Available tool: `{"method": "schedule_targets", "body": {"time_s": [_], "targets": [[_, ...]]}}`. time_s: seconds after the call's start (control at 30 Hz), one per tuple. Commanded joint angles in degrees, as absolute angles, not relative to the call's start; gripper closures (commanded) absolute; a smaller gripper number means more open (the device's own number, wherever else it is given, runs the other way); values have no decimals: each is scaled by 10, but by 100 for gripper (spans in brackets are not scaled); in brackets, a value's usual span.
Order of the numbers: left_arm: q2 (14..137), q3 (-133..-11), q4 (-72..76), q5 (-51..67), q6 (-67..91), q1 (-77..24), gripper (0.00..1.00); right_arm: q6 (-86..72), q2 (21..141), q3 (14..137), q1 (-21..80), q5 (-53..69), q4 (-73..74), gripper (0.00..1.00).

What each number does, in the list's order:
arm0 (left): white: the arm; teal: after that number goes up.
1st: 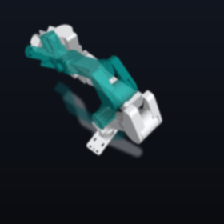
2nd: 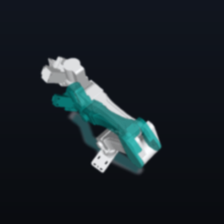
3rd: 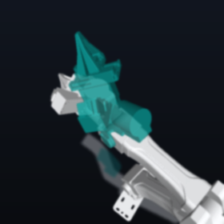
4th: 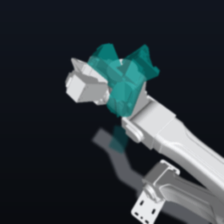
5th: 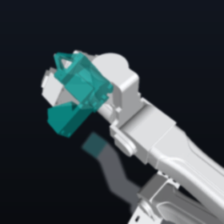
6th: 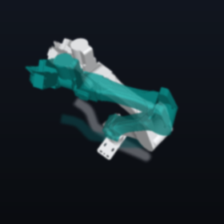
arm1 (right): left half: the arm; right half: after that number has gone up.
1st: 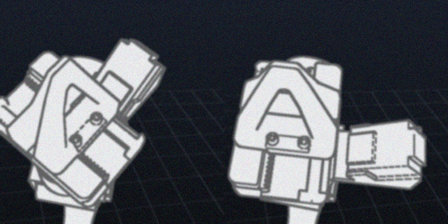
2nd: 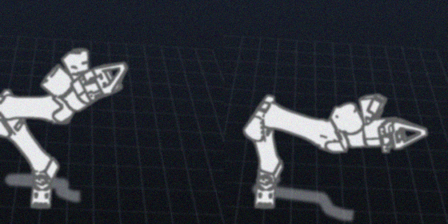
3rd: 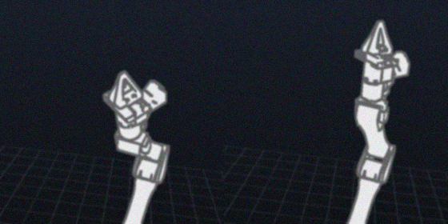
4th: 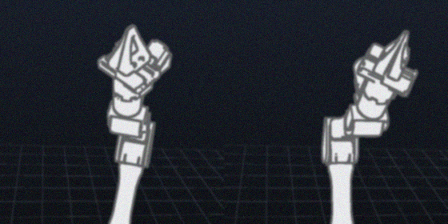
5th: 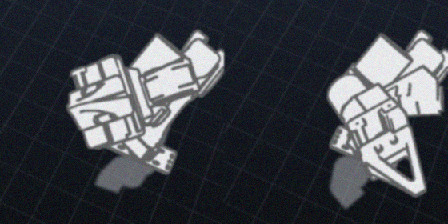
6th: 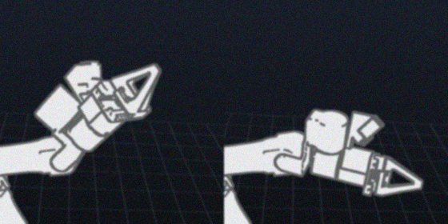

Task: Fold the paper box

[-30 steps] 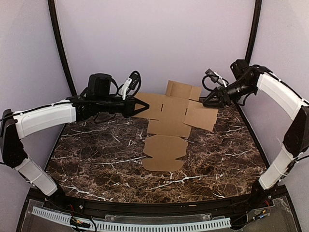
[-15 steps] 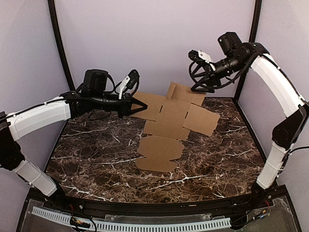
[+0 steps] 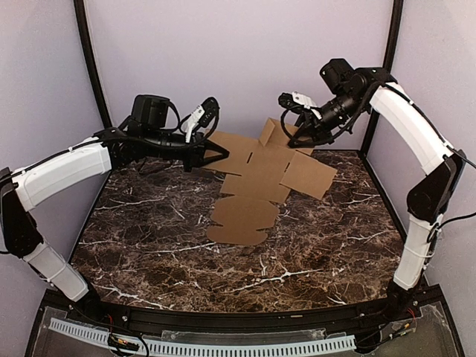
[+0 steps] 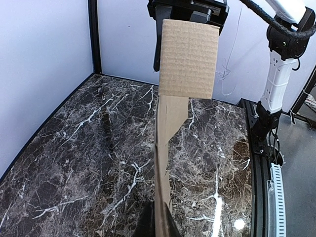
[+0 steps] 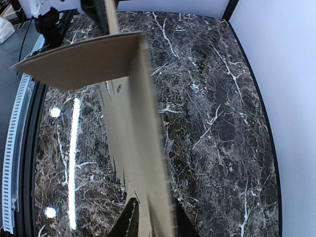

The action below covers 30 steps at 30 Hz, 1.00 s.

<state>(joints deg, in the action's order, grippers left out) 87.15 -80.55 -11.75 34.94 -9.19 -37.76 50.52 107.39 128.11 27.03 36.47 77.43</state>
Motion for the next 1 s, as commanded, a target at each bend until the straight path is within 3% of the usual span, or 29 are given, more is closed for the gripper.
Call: {"method": "schedule_targets", "body": {"time_s": [0.0, 0.07, 0.1, 0.2, 0.33, 0.47, 0.57, 0.77, 0.97], "targets": [[881, -829, -148, 334, -114, -377, 98, 499, 1055, 1263, 276, 384, 784, 86], [880, -827, -142, 330, -112, -378, 96, 490, 1053, 1252, 276, 381, 778, 95], [877, -827, -141, 328, -110, -378, 82, 485, 1054, 1248, 275, 379, 776, 99], [845, -822, -156, 315, -121, -378, 47, 483, 1049, 1229, 270, 384, 774, 100], [751, -783, -175, 272, -146, -366, 26, 492, 1030, 1197, 266, 392, 769, 100], [663, -731, -145, 251, -121, -279, 14, 505, 1006, 1167, 266, 407, 758, 100], [669, -731, -132, 262, -97, -200, 12, 518, 1000, 1160, 266, 424, 760, 100], [881, -896, -230, 430, -122, -187, 32, 517, 1011, 1175, 266, 462, 757, 100], [950, -965, -246, 502, -131, -244, 28, 481, 1026, 1197, 265, 470, 740, 100]]}}
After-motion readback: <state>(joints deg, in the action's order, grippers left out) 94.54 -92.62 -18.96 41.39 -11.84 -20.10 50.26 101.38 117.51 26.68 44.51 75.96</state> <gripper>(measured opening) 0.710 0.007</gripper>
